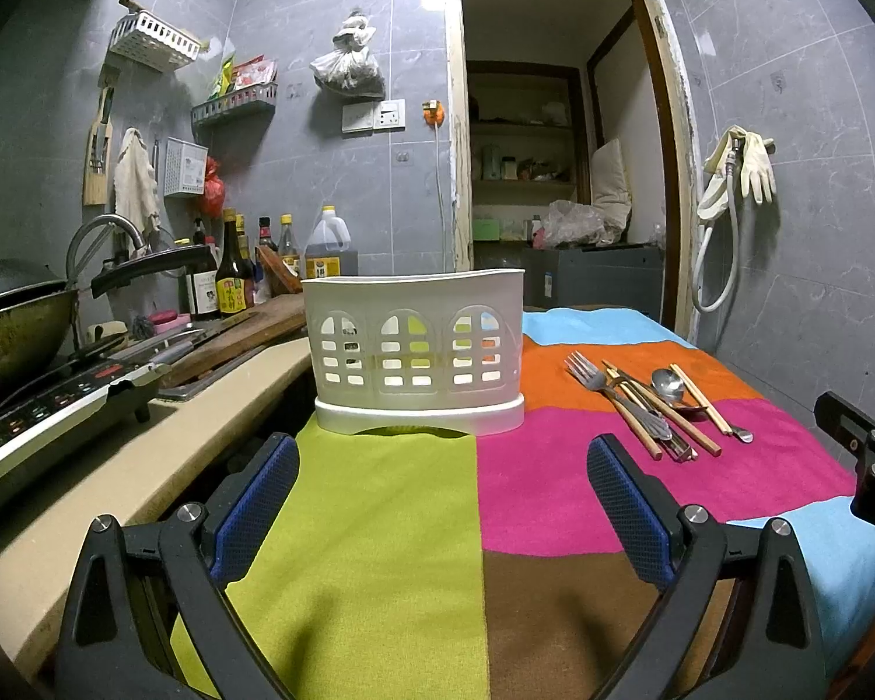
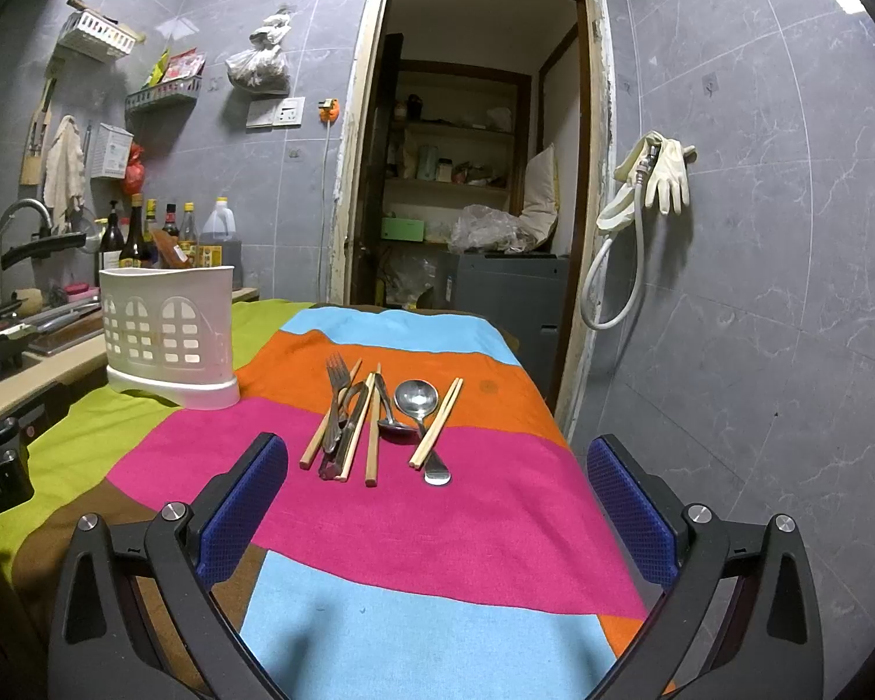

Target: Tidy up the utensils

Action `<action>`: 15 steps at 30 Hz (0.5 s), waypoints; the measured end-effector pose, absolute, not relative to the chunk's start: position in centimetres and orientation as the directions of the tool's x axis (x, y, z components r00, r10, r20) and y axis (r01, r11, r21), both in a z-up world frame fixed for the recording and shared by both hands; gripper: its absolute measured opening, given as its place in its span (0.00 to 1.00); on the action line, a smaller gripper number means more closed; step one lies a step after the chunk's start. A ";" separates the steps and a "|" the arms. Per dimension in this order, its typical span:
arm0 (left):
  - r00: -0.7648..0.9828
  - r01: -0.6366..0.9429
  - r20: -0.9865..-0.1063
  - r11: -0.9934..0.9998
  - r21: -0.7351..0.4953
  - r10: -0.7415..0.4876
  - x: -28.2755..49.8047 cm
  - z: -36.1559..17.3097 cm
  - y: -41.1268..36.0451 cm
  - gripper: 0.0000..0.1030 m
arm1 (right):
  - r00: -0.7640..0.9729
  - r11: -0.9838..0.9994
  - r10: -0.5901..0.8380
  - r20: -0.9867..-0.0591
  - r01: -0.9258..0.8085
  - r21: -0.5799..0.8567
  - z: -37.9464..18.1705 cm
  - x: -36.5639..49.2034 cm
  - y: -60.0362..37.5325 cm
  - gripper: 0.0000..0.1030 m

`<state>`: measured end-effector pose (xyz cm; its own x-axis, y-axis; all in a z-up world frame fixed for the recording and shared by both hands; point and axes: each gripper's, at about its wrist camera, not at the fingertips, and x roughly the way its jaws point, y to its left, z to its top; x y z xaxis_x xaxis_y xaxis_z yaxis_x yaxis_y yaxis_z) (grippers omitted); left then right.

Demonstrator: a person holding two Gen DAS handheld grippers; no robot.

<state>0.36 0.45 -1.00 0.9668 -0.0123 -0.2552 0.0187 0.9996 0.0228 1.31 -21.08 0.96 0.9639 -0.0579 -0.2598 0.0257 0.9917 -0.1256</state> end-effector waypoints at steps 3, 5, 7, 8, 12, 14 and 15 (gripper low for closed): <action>0.966 0.019 -0.258 1.000 0.021 -0.013 0.4 -1.2 0.4 0.94 | 0.964 0.992 -0.058 -0.260 0.026 -0.126 0.9 1.3 -21.1 1.00; 0.966 0.019 -0.258 1.000 0.022 -0.012 0.4 -1.2 0.4 0.94 | 0.964 0.992 -0.059 -0.260 0.026 -0.126 0.9 1.3 -21.1 1.00; 0.966 0.018 -0.258 1.000 0.021 -0.012 0.4 -1.3 0.4 0.94 | 0.964 0.992 -0.057 -0.261 0.025 -0.125 0.9 1.3 -21.1 1.00; 0.966 0.018 -0.259 1.000 0.021 -0.012 0.4 -1.3 0.4 0.94 | 0.964 0.992 -0.057 -0.260 0.025 -0.125 0.9 1.3 -21.1 1.00; 0.965 0.017 -0.261 1.000 0.019 -0.011 0.4 -1.4 0.4 0.94 | 0.963 0.992 -0.058 -0.262 0.025 -0.126 0.9 1.3 -21.2 1.00; 0.965 0.017 -0.262 1.000 0.020 -0.012 0.5 -1.4 0.4 0.94 | 0.963 0.992 -0.058 -0.263 0.025 -0.126 0.8 1.4 -21.2 1.00; 0.965 0.017 -0.262 1.000 0.020 -0.011 0.5 -1.4 0.4 0.94 | 0.963 0.992 -0.058 -0.263 0.026 -0.127 0.9 1.4 -21.2 1.00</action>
<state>0.47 0.40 -1.42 0.9649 -0.0114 -0.2623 0.0174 0.9996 0.0204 1.37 -21.15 0.88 0.9630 -0.0584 -0.2630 0.0256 0.9916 -0.1266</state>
